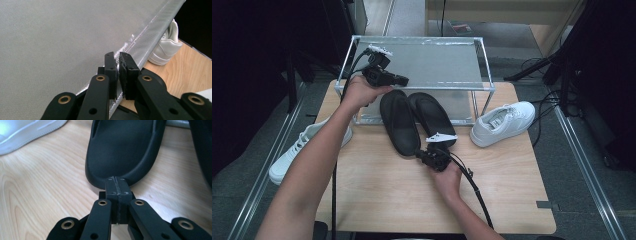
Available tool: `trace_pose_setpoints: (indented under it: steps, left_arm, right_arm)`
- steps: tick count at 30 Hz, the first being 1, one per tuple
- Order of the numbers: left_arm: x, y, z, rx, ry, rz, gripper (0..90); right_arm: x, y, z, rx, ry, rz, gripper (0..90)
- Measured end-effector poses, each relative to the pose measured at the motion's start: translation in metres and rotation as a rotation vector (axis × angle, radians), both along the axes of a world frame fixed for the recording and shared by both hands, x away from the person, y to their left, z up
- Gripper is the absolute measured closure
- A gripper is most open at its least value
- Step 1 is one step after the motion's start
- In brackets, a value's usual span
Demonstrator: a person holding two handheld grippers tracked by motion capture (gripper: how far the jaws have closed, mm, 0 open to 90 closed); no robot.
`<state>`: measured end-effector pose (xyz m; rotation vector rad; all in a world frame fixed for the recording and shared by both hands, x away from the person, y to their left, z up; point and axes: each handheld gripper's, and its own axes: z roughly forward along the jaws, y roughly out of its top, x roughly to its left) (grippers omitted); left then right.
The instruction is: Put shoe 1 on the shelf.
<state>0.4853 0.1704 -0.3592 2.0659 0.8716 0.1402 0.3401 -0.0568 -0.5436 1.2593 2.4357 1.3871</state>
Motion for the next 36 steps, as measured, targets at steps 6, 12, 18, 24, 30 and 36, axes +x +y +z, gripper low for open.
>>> trace_pose_setpoints:
  steps: [6, 12, 18, 24, 30, 36]
  left_arm:
    - [0.0, 0.0, 0.0, -0.004, 0.002, -0.002, 85.5]
    - [0.0, 0.0, 0.0, -0.002, 0.002, -0.001, 85.5]
    - [0.0, 0.0, 0.0, -0.005, 0.002, -0.001, 85.5]
    - [0.0, 0.0, 0.0, -0.005, 0.002, -0.002, 85.5]
    - [0.0, 0.0, 0.0, -0.005, 0.004, -0.002, 85.5]
    - [0.0, 0.001, 0.0, -0.004, 0.004, -0.002, 85.5]
  right_arm:
    - [0.006, 0.016, 0.002, 0.007, -0.001, 0.0, 90.0]
    - [0.017, 0.032, 0.007, 0.002, -0.024, -0.013, 90.0]
    - [0.031, 0.043, 0.015, 0.014, -0.038, -0.025, 90.0]
    - [0.043, 0.055, 0.016, 0.01, -0.029, -0.046, 90.0]
    - [0.051, 0.069, 0.015, 0.015, -0.038, -0.06, 90.0]
    - [0.06, 0.079, 0.013, 0.037, -0.025, -0.088, 90.0]
